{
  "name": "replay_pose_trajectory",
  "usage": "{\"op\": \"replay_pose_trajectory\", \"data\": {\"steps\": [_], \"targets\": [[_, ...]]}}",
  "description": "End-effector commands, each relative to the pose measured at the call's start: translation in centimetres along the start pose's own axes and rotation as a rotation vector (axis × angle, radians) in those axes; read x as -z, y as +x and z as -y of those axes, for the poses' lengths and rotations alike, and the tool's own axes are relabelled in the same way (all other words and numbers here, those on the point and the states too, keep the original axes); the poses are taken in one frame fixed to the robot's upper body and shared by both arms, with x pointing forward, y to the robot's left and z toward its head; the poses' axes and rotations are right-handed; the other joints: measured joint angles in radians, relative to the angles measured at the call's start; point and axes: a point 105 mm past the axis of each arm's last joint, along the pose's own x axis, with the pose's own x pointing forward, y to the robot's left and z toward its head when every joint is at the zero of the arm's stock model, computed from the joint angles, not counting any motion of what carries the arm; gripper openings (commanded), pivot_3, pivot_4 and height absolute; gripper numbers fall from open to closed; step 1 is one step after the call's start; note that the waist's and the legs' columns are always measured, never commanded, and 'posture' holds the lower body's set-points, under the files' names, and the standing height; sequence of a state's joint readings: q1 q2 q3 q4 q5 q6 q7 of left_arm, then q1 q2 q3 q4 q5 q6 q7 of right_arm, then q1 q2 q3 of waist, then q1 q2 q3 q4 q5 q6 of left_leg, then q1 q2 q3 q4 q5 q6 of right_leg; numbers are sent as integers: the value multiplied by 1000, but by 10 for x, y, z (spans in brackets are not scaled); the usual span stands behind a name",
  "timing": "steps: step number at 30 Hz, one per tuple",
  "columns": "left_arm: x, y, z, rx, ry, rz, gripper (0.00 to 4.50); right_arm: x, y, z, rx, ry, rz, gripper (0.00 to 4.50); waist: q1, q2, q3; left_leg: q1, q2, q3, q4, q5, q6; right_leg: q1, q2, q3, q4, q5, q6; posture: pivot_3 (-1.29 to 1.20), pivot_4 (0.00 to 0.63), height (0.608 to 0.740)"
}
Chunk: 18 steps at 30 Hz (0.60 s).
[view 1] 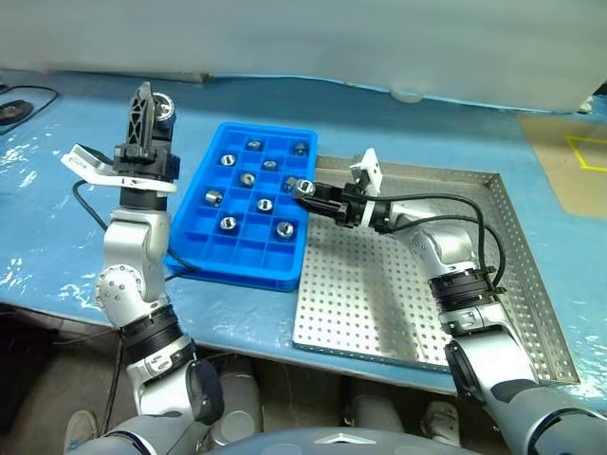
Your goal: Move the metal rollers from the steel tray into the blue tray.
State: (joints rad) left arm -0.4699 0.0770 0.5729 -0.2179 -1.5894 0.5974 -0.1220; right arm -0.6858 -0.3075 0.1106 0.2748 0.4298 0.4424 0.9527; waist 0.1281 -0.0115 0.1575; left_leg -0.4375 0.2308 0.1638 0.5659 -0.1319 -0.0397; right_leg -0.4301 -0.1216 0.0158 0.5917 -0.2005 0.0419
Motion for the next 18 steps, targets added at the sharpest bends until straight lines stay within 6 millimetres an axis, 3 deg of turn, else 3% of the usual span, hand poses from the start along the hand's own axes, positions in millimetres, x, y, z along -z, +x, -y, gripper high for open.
{"op": "replay_pose_trajectory", "data": {"steps": [1,8,15,18], "targets": [[11,-8,14,35,207,-149,1531,-12,5,-13,-81,-35,33,1608,0,0,0,0,0,-1,0,0,-1,0,0,-1,0,0,0,182,150,740],[-15,-33,1,-87,562,-251,1531,-10,28,-57,-270,-91,-29,1608,-2,0,0,0,11,-12,-6,8,-14,0,13,-10,1,2,-2,203,150,740],[-9,-61,-31,-182,1058,-566,1531,7,52,-58,-244,-131,-105,1608,8,1,0,4,11,-16,-8,12,-20,0,12,-13,14,-2,-7,237,150,740],[-7,-68,-36,-173,1113,-632,1531,16,60,-55,-228,-160,-149,1608,13,1,0,4,12,-16,-9,13,-21,-1,11,-13,17,-4,-3,237,150,740]]}}
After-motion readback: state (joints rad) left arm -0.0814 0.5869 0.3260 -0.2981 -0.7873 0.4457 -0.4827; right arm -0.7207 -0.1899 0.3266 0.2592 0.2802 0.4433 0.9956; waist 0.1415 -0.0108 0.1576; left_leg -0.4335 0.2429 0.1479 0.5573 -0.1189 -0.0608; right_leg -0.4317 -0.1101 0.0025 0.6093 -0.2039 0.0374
